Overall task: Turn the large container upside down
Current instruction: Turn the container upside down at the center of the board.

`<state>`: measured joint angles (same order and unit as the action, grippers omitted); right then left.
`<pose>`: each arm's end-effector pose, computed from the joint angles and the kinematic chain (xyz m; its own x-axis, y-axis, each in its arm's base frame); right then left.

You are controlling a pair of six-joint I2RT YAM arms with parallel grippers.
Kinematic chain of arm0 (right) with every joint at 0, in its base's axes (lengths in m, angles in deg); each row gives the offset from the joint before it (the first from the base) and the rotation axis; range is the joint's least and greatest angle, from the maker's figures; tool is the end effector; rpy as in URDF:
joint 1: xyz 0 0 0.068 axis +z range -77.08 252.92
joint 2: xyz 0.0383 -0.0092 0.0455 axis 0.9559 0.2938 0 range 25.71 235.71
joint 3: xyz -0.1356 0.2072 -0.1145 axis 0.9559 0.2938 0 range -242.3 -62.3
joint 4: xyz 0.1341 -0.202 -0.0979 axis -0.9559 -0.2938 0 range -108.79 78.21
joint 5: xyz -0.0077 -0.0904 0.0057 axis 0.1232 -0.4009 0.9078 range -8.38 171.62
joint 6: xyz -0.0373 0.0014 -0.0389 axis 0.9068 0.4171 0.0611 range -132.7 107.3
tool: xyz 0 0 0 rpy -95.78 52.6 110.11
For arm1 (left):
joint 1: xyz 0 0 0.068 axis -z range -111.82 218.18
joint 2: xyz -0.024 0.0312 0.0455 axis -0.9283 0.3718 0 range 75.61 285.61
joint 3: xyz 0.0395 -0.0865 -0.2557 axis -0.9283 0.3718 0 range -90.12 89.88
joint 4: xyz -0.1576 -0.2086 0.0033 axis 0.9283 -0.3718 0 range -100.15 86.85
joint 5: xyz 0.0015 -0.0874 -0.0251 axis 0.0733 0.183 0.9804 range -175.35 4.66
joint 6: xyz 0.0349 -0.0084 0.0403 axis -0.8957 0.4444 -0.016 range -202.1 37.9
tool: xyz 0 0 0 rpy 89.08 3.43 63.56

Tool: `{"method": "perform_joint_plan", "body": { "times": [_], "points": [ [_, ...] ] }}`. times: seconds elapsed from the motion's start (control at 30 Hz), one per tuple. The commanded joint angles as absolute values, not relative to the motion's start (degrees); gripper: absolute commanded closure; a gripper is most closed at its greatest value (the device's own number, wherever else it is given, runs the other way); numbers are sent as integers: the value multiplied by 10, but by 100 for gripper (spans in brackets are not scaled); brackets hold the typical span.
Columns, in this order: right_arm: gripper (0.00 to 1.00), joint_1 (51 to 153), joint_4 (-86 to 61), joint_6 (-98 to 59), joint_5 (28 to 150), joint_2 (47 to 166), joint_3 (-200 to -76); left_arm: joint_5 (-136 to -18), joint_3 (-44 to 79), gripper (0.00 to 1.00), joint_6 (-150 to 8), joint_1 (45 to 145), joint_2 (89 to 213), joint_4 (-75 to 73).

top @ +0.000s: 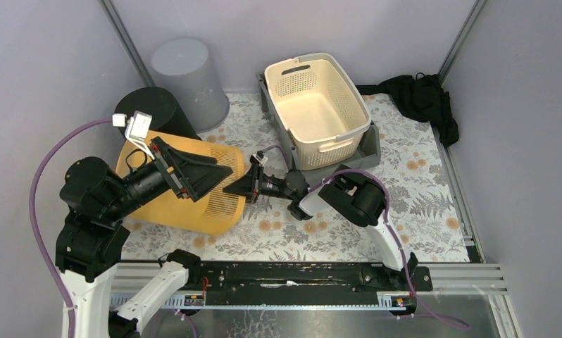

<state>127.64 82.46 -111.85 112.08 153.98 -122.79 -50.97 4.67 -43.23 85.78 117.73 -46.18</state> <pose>0.2310 0.3578 0.1633 -0.9944 0.0678 -0.0807 -0.1005 -0.3797 0.9196 0.0564 -0.0391 0.5018 -0.4938 -0.3866 -0.7789 0.6139 0.4794 -0.6271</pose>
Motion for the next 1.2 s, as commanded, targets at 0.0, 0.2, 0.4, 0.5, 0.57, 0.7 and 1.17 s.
{"method": "perform_joint_plan", "body": {
  "times": [0.0,0.2,0.4,0.5,0.57,0.7,1.17],
  "points": [
    [73,1261,859,-1070,1125,1559,-1170,-512,55,0,-445,860,1179,-453],
    [66,1260,859,-1059,1123,1557,-1134,-512,59,0,-446,860,1178,-452],
    [60,1261,859,-1048,1123,1559,-1104,-511,67,0,-445,860,1178,-447],
    [57,1261,859,-1043,1122,1558,-1089,-508,76,0,-443,860,1177,-440],
    [55,1262,859,-1039,1122,1556,-1082,-508,82,0,-442,861,1176,-436],
    [52,1262,859,-1036,1122,1557,-1070,-508,93,0,-442,860,1175,-433],
    [45,1262,859,-1017,1117,1551,-1028,-510,136,0,-438,860,1158,-422]
  ]
}}
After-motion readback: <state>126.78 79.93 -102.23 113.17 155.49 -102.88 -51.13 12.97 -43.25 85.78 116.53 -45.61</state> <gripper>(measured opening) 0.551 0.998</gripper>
